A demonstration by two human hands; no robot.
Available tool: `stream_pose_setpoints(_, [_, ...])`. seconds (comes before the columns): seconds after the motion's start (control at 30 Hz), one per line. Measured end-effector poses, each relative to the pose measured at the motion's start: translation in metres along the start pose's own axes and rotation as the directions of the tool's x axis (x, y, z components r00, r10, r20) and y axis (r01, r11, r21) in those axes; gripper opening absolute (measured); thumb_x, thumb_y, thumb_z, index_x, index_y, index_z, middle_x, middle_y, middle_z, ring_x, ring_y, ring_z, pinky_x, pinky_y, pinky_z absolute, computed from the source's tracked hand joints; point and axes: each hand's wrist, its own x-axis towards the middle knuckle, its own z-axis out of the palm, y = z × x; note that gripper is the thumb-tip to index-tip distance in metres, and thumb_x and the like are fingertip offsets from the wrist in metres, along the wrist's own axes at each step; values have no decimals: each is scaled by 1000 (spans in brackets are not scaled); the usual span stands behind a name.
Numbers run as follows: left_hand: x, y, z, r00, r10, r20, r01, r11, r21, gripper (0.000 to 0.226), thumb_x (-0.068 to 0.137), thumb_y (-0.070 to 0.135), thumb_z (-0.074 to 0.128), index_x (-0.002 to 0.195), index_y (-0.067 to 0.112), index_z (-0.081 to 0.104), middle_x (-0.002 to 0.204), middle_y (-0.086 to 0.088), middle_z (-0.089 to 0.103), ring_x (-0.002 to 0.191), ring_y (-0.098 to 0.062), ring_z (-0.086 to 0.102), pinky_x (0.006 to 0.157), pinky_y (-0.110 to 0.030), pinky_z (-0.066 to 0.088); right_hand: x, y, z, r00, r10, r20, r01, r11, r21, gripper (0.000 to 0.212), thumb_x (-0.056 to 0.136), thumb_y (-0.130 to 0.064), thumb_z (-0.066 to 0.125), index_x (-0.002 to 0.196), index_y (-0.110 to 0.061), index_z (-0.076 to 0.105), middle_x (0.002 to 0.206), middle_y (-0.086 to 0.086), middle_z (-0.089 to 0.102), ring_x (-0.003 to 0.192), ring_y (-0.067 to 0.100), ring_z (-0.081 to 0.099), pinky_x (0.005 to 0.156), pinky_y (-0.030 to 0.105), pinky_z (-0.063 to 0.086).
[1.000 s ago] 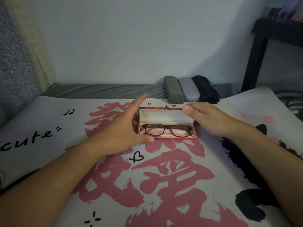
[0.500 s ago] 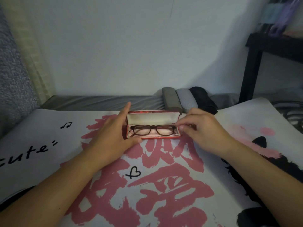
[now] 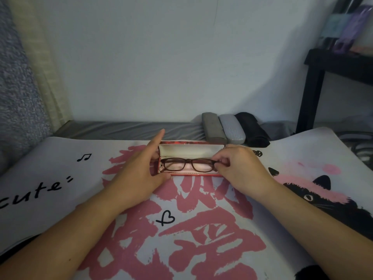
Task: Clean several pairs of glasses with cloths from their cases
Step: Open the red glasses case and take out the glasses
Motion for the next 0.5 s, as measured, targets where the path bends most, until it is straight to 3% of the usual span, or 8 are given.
stream_pose_setpoints(0.07, [1,-1,1,1000,-14,-18,13,1000,-14,103,88,25,78,150,63,6,114,32,53,107,16,51,92,-7,35,0,1,-7,996,14,-84,-10,999,46,16,89,-13,75,100,-23,80,84,-11,60,76,4,57,69,17,42])
stream_pose_setpoints(0.17, [6,0,2,999,-34,-35,35,999,18,104,89,30,77,144,71,-1,132,17,55,125,-2,49,105,-25,38,-2,-3,-29,974,70,-213,-21,975,221,15,90,-9,73,96,-22,78,84,-13,61,73,-2,57,67,9,40])
stream_pose_setpoints(0.27, [15,3,7,999,-24,-34,27,996,82,103,91,39,72,143,71,-11,139,6,56,129,-12,50,109,-39,43,-7,-14,-46,963,97,-253,3,930,369,19,93,-10,69,89,-29,72,87,-8,67,79,7,62,69,17,48])
stream_pose_setpoints(0.37, [14,11,10,1000,-1,-22,4,991,134,99,94,47,65,146,64,-17,142,6,54,133,-14,45,110,-42,43,-11,-25,-52,950,114,-290,34,887,460,15,94,-13,66,93,-27,70,85,-10,71,80,13,66,72,25,54])
stream_pose_setpoints(0.5, [4,14,8,999,39,-4,-38,988,151,95,96,46,63,152,57,-12,149,10,46,142,-16,36,115,-44,38,-13,-27,-46,943,166,-289,15,844,536,18,97,-8,64,94,-25,69,86,-7,72,81,12,68,73,22,56])
